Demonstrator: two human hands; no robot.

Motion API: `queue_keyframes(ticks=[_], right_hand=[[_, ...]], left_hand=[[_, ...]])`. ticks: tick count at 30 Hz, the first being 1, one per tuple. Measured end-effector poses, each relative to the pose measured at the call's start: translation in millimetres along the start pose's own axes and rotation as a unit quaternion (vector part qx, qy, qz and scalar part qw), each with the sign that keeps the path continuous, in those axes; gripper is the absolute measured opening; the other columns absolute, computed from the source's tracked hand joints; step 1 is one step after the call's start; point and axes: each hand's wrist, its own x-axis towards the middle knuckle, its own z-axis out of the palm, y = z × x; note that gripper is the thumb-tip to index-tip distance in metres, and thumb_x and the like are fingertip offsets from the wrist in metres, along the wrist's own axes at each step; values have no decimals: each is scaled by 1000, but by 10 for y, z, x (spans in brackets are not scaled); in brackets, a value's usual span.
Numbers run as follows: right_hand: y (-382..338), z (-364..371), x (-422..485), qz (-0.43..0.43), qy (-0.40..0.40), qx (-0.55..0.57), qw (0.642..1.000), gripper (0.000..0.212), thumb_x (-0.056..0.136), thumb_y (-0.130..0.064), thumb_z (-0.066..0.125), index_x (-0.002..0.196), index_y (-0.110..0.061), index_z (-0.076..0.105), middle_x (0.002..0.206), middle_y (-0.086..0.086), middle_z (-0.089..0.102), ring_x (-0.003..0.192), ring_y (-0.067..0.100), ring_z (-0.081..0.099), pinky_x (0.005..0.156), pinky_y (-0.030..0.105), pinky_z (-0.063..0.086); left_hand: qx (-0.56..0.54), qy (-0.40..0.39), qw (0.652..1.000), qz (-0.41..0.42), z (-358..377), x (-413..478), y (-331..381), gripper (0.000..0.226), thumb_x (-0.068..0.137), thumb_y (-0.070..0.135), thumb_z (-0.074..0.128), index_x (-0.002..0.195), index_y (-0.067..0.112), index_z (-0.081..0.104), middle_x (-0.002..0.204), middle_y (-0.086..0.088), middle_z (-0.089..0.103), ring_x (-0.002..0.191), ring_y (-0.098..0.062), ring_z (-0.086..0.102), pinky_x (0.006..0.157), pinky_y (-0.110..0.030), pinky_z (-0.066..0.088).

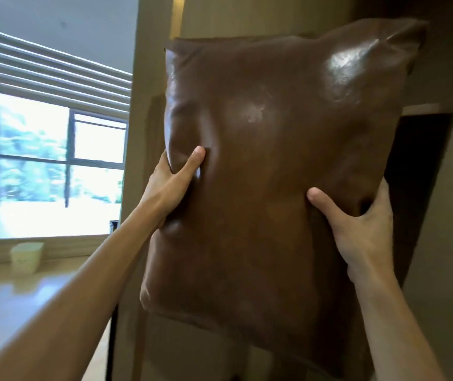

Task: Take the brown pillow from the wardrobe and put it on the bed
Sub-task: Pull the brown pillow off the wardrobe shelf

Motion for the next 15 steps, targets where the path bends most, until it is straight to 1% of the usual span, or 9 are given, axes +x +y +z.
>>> queue_keyframes(ticks=[2,3,5,6,8,9,11,13,15], right_hand=[[82,119,-126,8,-19,27,999,124,51,-81,84,158,-44,35,156,-12,50,140,21,52,112,47,48],[115,189,-191,17,-31,39,999,125,49,-81,84,158,-43,35,156,-12,50,138,19,52,112,45,48],[178,336,-321,39,-55,62,996,129,45,-81,85,158,-43,35,154,-12,51,136,17,53,109,41,48],[205,423,-387,49,-66,69,994,129,44,-81,85,158,-43,35,154,-13,52,136,16,53,109,41,48],[260,603,-517,62,-83,80,991,127,44,-80,85,156,-44,36,147,-18,52,132,14,53,108,40,48],[287,694,-582,66,-90,91,990,126,44,-79,85,155,-45,37,140,-22,51,128,11,53,105,36,48],[321,874,-717,77,-113,118,984,129,40,-82,85,154,-45,38,134,-23,51,122,9,53,99,31,47],[337,1058,-855,89,-142,145,975,130,37,-85,84,153,-47,39,137,-21,53,121,9,56,95,28,47],[325,1274,-1016,94,-171,168,966,124,42,-79,88,152,-47,41,139,-22,55,119,6,59,92,26,49]], left_hand=[[29,31,999,-16,-187,-173,-57,104,51,101,54,137,43,57,123,17,70,110,-9,67,101,-35,51],[41,46,998,-22,-282,-249,-91,102,53,101,54,136,42,57,119,20,69,107,-7,66,98,-32,50],[64,77,995,-28,-468,-391,-160,89,58,97,54,131,46,55,106,29,64,95,2,62,90,-25,43],[76,91,993,-29,-573,-456,-183,85,59,95,55,130,47,54,102,31,61,92,3,60,88,-23,41],[94,115,988,-34,-792,-574,-231,84,59,94,54,129,48,53,104,29,61,93,1,60,89,-23,41],[103,123,986,-38,-905,-634,-252,85,59,94,55,130,48,54,108,26,64,97,-2,62,92,-25,44],[114,137,983,-46,-1131,-752,-292,94,60,94,56,137,41,55,126,14,67,114,-14,64,104,-37,48],[127,153,979,-50,-1352,-866,-332,102,60,94,57,144,36,52,137,6,65,123,-20,62,110,-48,47],[144,176,972,-55,-1600,-980,-377,100,63,92,57,146,37,51,139,7,64,125,-20,61,111,-49,46]])
